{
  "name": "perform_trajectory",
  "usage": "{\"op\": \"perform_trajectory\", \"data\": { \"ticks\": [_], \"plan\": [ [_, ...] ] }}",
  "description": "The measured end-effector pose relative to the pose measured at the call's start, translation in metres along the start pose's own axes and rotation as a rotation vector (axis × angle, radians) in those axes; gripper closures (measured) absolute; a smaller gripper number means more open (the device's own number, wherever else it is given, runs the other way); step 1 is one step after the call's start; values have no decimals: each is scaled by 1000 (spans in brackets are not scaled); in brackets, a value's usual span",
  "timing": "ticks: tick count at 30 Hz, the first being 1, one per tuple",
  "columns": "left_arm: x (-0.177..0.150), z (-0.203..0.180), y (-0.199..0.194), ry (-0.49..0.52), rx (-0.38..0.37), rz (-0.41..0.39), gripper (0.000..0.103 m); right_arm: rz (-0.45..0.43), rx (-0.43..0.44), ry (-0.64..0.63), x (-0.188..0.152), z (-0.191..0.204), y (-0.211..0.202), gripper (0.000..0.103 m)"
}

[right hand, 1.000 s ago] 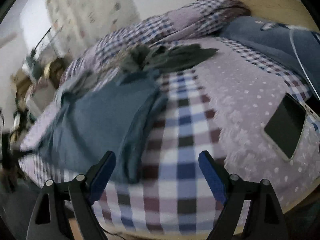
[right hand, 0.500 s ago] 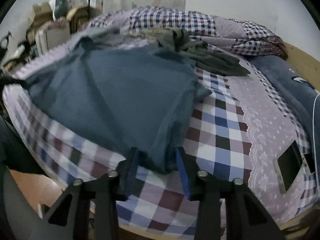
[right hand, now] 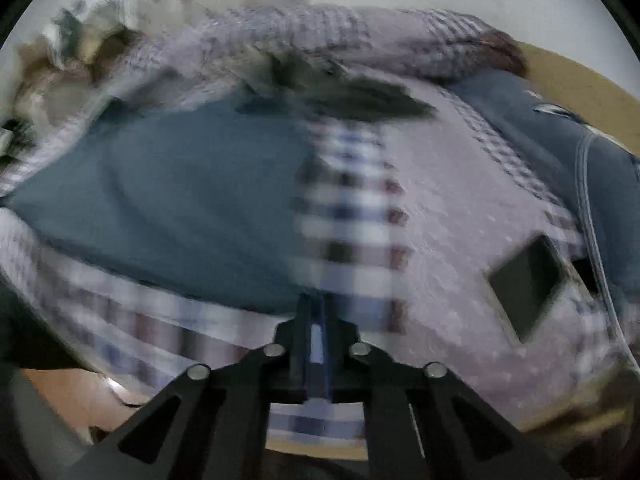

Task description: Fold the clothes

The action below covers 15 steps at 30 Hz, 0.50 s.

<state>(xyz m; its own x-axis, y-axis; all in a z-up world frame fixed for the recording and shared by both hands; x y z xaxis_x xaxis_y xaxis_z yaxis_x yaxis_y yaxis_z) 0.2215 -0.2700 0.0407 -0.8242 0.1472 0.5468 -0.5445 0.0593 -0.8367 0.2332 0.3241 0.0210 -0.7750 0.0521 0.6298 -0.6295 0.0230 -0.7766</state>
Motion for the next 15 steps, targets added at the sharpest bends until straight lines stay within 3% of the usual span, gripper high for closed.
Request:
{"op": "perform_trajectory", "data": {
  "ticks": [3,5,8,13,15],
  "plan": [
    [-7,1,12,-15,-16,55,100,14,-111,64,1,-24,8,103],
    [-10,3,16,-24,-13,84,99,-8,-108,101,5,-30,4,102],
    [-15,9,19,-16,39,128,99,-30,-55,151,11,-32,2,99],
    [-26,28,12,-99,8,114,98,-72,79,252,25,-29,0,68],
    [-27,34,6,-134,-8,82,87,-100,130,288,34,-28,-2,64]
  ]
}}
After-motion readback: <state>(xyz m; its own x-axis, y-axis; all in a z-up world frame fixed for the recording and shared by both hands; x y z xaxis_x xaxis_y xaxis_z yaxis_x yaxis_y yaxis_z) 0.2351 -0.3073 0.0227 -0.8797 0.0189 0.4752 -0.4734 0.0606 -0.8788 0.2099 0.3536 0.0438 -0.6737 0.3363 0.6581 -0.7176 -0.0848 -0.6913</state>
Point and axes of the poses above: each gripper's, at about its wrist camera, not at the fingertips, and y roughly the way its jaws point, z to its left, x to its top, the point moved 7 cm from there along y, roughly the way its jaws point, and after that the axes turned 10 degrees about y, right-handed, at the moved point
